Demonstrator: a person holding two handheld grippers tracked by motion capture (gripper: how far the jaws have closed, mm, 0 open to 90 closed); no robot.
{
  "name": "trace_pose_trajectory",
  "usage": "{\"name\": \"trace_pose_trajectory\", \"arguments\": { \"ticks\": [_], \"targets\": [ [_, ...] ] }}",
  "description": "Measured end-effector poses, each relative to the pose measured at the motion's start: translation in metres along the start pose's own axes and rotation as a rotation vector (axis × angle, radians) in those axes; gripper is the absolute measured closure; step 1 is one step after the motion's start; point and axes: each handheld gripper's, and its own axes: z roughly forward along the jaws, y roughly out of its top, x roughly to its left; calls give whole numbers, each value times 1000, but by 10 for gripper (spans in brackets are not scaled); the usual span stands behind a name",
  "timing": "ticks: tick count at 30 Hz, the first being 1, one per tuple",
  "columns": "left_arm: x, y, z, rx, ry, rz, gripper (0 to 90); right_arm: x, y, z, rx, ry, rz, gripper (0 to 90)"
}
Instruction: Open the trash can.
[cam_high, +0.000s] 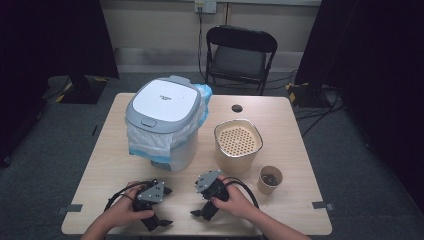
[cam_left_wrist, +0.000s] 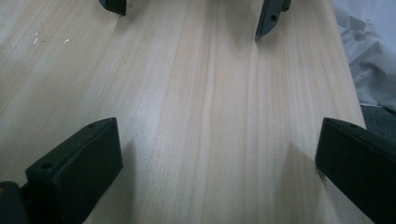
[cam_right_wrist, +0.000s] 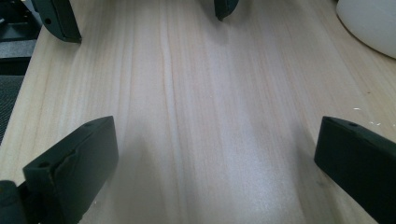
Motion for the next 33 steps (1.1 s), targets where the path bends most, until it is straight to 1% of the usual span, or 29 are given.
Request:
{"name": "trace_pose_trajectory", "arguments": {
  "ticks": [1, 2, 8, 9, 10, 12, 13, 15, 16, 17, 19, 20, 22, 24, 26, 29, 30, 32, 33],
  "targets": [
    [0, 0, 0, 6, 3, 5, 0, 0, 0, 0, 1, 1, 1, 0],
    [-1, 0, 1, -6, 6, -5, 0, 0, 0, 0, 1, 1, 0, 0],
    [-1, 0, 1, -8, 7, -4, 0, -1, 0, 0, 0, 4, -4, 0],
    [-2, 0, 1, -16, 11, -26, 2, -1, 0, 0, 1, 9, -8, 0],
    [-1, 0, 0, -12, 17, -39, 6, -1, 0, 0, 0, 11, -10, 0],
    [0, 0, -2, -36, 16, -86, 33, -2, 1, 0, 0, 13, -14, 0],
    [0, -1, -4, -51, 18, -110, 77, -2, 1, 0, 0, 14, -16, 0],
    [1, 1, -8, -51, 21, -161, 196, -2, 1, 0, 3, 17, -15, 0],
    [0, 2, -10, -44, 25, -192, 189, -3, 1, 0, 4, 19, -16, 0],
    [0, 3, -12, -36, 32, -191, 145, -3, 1, 1, 2, 22, -22, 0],
    [-2, 5, -17, -49, 48, -223, 172, -4, 1, 1, 2, 25, -25, 0],
    [-3, 7, -20, -56, 47, -241, 161, -4, 1, 1, 5, 26, -23, 0],
    [-6, 10, -26, -71, 52, -254, 158, -4, 1, 1, 4, 26, -24, 0],
    [-8, 14, -32, -66, 60, -255, 158, -4, 1, 1, 4, 26, -25, 0],
    [-10, 18, -38, -85, 64, -271, 158, -4, 1, 1, 4, 26, -24, 0],
    [-12, 24, -47, -82, 81, -290, 158, -4, 1, 1, 4, 26, -24, 0],
    [-13, 26, -50, -86, 91, -302, 161, -4, 1, 1, 4, 26, -24, 0],
    [-14, 29, -56, -98, 92, -314, 163, -4, 1, 1, 4, 26, -25, 0],
    [-14, 30, -59, -99, 99, -322, 163, -4, 1, 1, 4, 26, -25, 0]
  ]
}}
